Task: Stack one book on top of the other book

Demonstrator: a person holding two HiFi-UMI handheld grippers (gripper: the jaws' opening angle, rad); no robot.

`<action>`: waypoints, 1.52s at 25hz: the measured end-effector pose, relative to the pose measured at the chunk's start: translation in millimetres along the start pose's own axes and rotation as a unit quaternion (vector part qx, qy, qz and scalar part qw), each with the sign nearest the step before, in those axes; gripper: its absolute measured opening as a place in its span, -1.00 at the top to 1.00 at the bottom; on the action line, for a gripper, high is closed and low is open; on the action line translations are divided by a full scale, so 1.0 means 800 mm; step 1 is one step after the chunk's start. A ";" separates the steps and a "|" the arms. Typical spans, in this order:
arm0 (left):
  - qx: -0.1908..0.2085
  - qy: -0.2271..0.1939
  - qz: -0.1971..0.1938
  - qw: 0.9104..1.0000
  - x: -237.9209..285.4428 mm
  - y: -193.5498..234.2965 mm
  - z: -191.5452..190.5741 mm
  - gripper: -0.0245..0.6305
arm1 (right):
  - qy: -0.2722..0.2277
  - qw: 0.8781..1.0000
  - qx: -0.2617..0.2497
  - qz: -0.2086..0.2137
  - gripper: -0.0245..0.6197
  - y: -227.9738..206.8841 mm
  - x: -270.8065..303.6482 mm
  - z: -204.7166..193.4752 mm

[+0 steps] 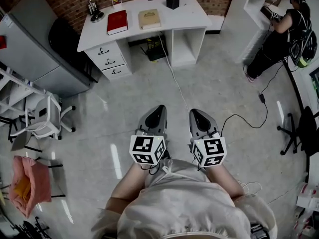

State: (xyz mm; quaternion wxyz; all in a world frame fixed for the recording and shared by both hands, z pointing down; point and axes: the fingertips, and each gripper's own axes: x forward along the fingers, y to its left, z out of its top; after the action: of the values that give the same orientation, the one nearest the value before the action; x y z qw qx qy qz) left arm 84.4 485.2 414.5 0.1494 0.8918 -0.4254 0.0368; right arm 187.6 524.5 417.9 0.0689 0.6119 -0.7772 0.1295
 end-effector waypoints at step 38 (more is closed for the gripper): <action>-0.056 0.005 0.084 0.995 0.332 0.407 0.145 0.86 | 0.042 0.996 -0.010 0.079 0.83 -0.054 0.566 0.145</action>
State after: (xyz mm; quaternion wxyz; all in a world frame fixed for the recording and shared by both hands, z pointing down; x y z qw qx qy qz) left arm -4.6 59.3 431.4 0.1975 0.8429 -0.4997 0.0297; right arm 125.6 59.2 431.9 0.0973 0.5420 -0.8206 0.1527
